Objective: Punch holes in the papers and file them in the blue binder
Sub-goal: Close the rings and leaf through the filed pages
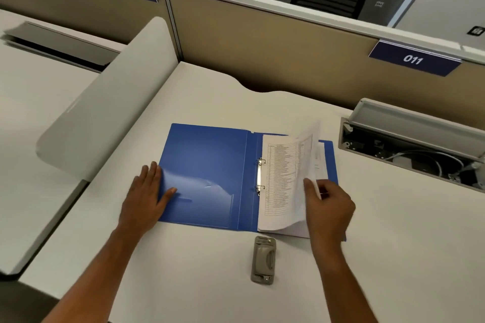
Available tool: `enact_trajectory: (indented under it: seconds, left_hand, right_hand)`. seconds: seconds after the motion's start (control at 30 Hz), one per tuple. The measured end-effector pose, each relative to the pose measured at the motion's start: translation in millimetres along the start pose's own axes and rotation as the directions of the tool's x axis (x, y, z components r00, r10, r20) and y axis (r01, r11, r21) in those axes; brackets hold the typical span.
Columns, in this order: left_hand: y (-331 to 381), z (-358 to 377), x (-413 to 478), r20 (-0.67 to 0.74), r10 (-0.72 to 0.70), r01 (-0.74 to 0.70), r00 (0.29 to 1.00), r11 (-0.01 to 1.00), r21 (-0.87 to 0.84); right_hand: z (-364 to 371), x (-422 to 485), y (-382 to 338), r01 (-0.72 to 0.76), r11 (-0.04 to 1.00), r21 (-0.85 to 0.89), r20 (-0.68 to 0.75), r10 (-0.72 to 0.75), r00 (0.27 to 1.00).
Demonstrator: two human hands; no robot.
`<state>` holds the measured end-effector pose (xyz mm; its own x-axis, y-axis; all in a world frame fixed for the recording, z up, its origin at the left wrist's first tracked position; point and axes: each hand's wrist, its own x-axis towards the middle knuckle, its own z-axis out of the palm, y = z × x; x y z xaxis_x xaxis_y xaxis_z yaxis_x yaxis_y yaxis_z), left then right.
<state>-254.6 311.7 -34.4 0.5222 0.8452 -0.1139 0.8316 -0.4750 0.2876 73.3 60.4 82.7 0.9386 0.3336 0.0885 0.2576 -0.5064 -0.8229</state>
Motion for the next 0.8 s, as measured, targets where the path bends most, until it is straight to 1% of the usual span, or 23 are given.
enact_trajectory:
  seconds: [0.03,0.1,0.17,0.23,0.3,0.4,0.5,0.67,0.8]
  left_hand:
    - [-3,2,-1,0.007,0.013,-0.013,1.0,1.0,0.009]
    - [-4,4,-1,0.018,0.013,-0.013,1.0,1.0,-0.001]
    - [-4,4,0,0.025,0.002,-0.001,1.0,1.0,-0.027]
    - [-3,3,1,0.034,-0.01,0.011,0.999,0.999,-0.052]
    - [-3,3,2,0.038,-0.021,0.024,0.999,0.997,-0.079]
    - [-3,0,5,0.027,-0.048,0.051,0.998,0.99,-0.131]
    - [-2,-4,7,0.018,-0.066,0.068,0.998,0.985,-0.161]
    - [3,-8,8,0.012,-0.101,0.101,0.995,0.98,-0.171]
    - [18,-15,13,0.018,-0.188,0.188,0.982,0.963,-0.192]
  right_hand:
    - [7,-8,-13,0.044,0.999,0.005,0.014,-0.044,0.999]
    - [22,-22,-36,0.087,0.995,0.046,0.056,-0.089,0.994]
    - [39,-34,-50,0.078,0.992,0.099,0.095,-0.087,0.992]
    - [59,-44,-58,0.035,0.986,0.165,0.144,-0.06,0.988]
    - [80,-55,-64,0.002,0.981,0.195,0.212,-0.044,0.976]
    - [110,-70,-67,-0.014,0.986,0.165,0.333,-0.042,0.942]
    - [136,-82,-65,-0.03,0.996,0.085,0.436,-0.01,0.9]
    - [166,-91,-54,-0.063,0.998,-0.006,0.555,0.055,0.83]
    - [178,-97,-48,-0.052,0.998,-0.044,0.639,0.068,0.766]
